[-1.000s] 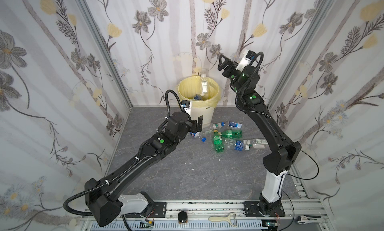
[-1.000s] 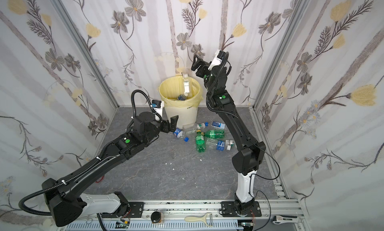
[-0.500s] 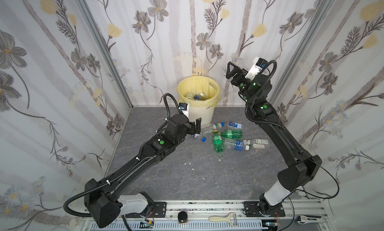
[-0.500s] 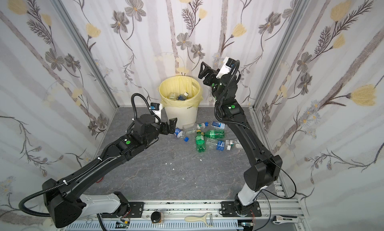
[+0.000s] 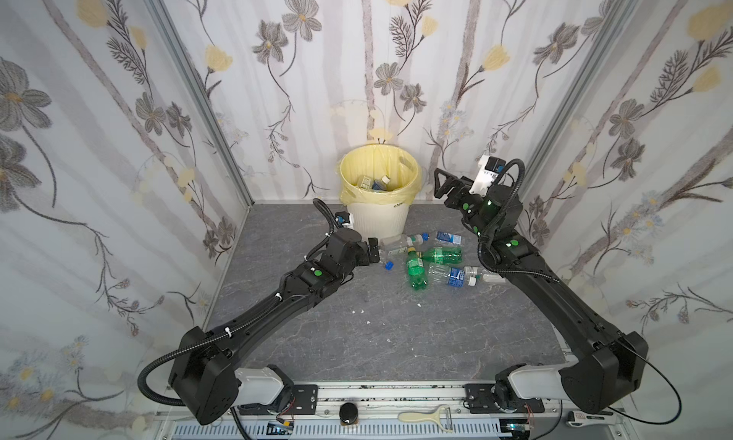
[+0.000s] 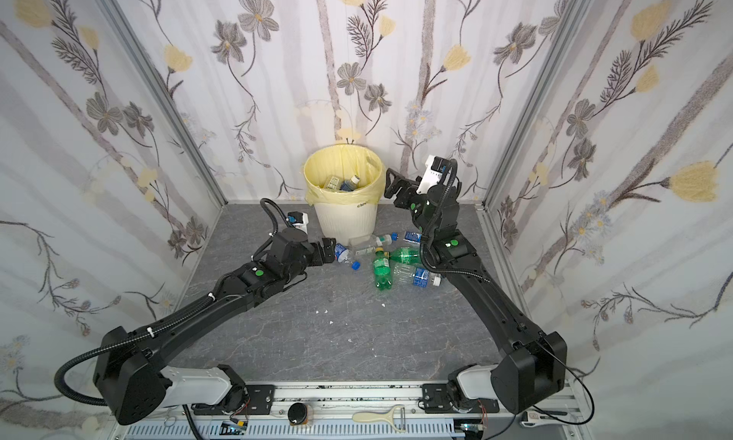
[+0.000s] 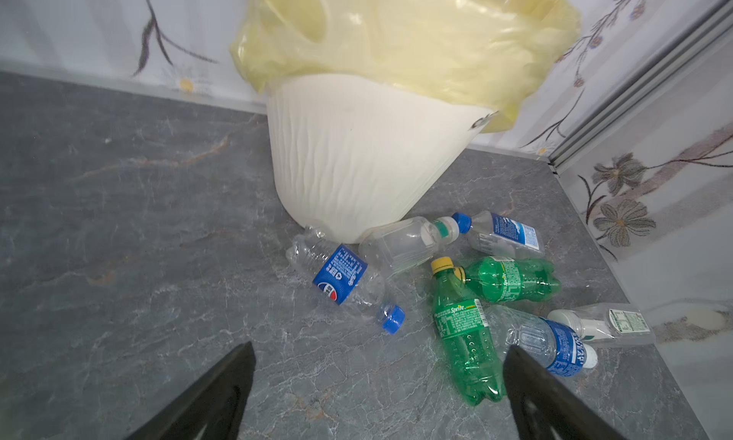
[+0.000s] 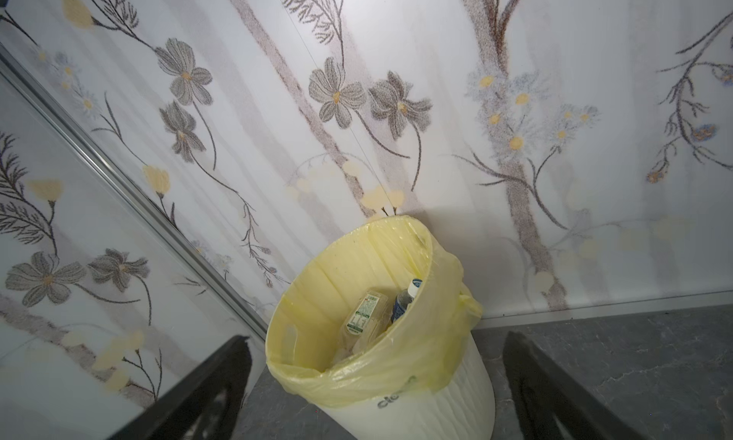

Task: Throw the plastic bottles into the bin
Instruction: 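Lower the left gripper onto the blue-label Pepsi bottle while the right gripper lowers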

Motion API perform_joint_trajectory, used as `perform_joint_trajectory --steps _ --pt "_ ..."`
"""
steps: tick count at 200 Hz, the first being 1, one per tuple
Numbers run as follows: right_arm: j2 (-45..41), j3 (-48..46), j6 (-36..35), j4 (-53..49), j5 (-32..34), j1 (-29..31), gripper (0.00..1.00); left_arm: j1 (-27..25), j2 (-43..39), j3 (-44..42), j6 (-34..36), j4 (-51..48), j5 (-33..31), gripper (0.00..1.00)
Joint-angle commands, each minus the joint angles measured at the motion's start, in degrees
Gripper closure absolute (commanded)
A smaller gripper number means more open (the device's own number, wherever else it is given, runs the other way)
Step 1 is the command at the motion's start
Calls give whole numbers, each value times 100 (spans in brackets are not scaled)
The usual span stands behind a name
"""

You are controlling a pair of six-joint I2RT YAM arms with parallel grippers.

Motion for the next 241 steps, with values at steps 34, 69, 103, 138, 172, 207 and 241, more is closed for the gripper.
perform_joint_trajectory --steps 34,69,103,138,172,207,241 --pt "-582 -1246 -315 -110 69 341 0 82 1031 -5 -1963 93 993 0" --pt "-991 -2094 -305 -88 366 453 0 75 1771 201 -2610 213 1570 1" --pt "-1346 -2567 -252 -133 425 447 0 11 2259 334 -3023 487 1832 3" --pt "-1569 -2820 -147 -129 420 435 0 -37 2664 468 -3405 751 1848 7" --pt "-1571 -2886 -188 -69 178 437 0 -37 2967 664 -3550 833 1571 13" --pt "-1520 -2913 -350 -185 -70 442 0 -37 3339 976 -3579 884 1513 20" --pt "-1514 -2997 -531 -200 -313 442 0 -42 3538 922 -3785 1105 1293 27"
